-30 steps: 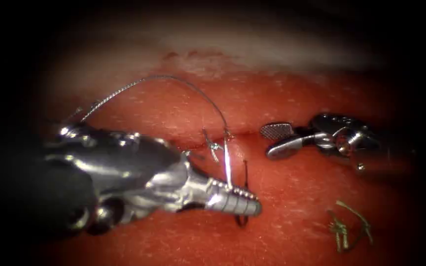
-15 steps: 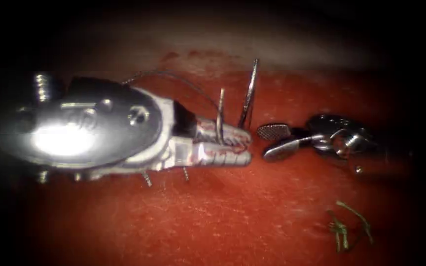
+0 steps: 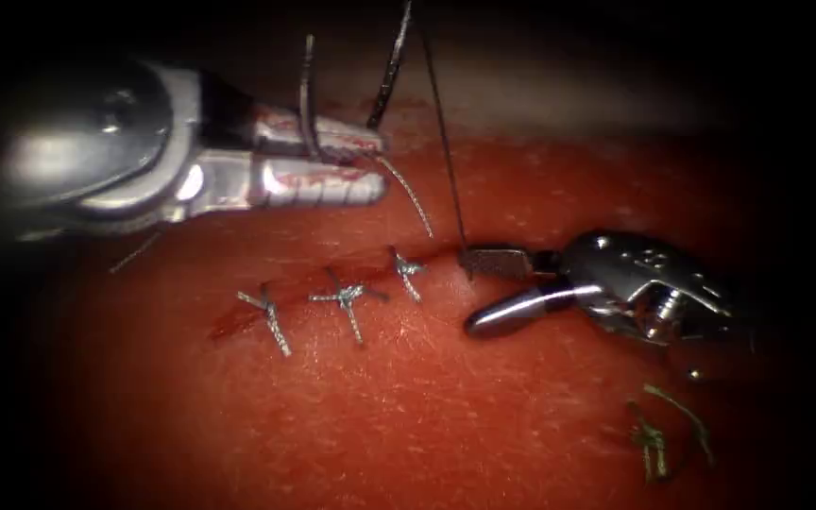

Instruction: Wound Closure

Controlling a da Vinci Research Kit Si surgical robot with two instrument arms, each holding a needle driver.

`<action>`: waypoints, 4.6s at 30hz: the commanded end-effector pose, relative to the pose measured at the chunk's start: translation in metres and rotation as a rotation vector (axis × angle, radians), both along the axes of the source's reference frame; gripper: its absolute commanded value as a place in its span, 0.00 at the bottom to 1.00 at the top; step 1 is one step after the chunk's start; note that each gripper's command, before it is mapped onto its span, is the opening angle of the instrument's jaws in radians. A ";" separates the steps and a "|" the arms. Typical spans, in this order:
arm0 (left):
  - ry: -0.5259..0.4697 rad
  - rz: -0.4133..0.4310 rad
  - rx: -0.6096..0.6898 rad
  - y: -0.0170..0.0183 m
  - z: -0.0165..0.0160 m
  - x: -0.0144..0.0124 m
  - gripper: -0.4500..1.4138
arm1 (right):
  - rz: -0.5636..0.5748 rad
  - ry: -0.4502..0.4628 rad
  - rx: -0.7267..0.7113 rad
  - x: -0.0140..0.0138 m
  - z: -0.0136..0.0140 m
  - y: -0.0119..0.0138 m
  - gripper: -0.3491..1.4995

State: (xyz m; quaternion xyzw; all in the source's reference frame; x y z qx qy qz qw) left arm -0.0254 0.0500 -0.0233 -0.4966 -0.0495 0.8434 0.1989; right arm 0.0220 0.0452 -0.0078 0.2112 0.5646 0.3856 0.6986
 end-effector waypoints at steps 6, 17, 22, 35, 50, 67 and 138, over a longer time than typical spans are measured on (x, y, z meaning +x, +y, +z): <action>-0.018 0.012 0.002 -0.0007 0.0004 -0.0009 0.05 | 0.018 -0.011 -0.004 0.0008 0.0011 -0.0002 0.45; -0.011 0.019 -0.042 -0.0025 0.0021 -0.0010 0.05 | -0.030 -0.057 0.011 -0.0003 -0.0014 -0.0015 0.00; 0.003 0.021 -0.070 -0.0051 0.0044 -0.0006 0.05 | -0.052 -0.063 0.043 0.0006 -0.0032 -0.0028 0.00; 0.086 -0.047 -0.135 -0.0092 0.0078 0.0044 0.05 | -0.200 0.024 0.120 0.0066 -0.0117 -0.0068 0.00; 0.146 -0.107 -0.151 -0.0095 0.0076 0.0117 0.05 | -0.159 -0.077 -0.268 -0.0007 -0.0115 -0.0032 0.87; 0.146 -0.131 -0.143 -0.0106 0.0080 0.0128 0.05 | -0.013 -0.196 -0.262 -0.0010 -0.0021 -0.0015 0.77; 0.145 -0.119 -0.171 -0.0116 0.0103 0.0138 0.05 | 0.030 -0.263 -0.172 -0.0012 -0.0008 -0.0024 0.58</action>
